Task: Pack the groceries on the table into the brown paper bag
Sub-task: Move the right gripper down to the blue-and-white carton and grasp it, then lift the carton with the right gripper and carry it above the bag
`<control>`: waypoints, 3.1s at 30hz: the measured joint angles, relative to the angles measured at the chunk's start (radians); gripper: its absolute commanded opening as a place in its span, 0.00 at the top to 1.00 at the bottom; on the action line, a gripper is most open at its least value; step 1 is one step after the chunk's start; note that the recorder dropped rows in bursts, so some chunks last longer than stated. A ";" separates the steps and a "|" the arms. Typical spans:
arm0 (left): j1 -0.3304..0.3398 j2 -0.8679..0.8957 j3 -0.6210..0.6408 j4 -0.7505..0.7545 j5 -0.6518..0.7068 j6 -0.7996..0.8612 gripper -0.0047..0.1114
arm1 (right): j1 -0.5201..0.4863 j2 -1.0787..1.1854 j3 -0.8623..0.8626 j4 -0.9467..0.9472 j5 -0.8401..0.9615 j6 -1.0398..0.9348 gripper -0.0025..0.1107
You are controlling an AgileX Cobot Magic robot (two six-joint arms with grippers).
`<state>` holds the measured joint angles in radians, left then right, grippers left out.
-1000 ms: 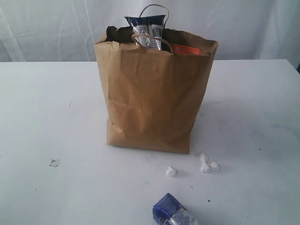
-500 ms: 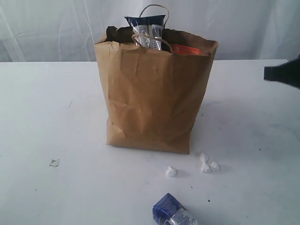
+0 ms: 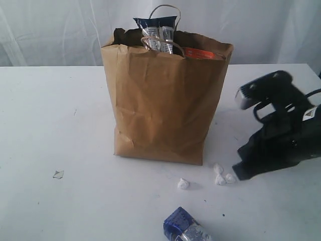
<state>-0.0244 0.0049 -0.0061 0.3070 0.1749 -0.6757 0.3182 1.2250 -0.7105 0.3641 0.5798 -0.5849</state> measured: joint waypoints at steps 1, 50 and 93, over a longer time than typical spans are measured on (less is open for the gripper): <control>0.000 0.000 0.000 0.000 0.000 0.000 0.96 | 0.019 0.009 0.000 0.018 0.010 -0.036 0.79; 0.000 0.000 0.000 0.000 0.001 0.000 0.96 | 0.390 0.373 -0.237 0.310 0.242 -0.089 0.74; 0.000 0.000 0.000 0.000 0.001 0.000 0.96 | 0.359 0.354 -0.717 0.571 -0.759 -0.761 0.74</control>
<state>-0.0244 0.0049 -0.0061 0.3070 0.1759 -0.6757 0.6777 1.5792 -1.4276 0.9354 -0.1793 -1.3462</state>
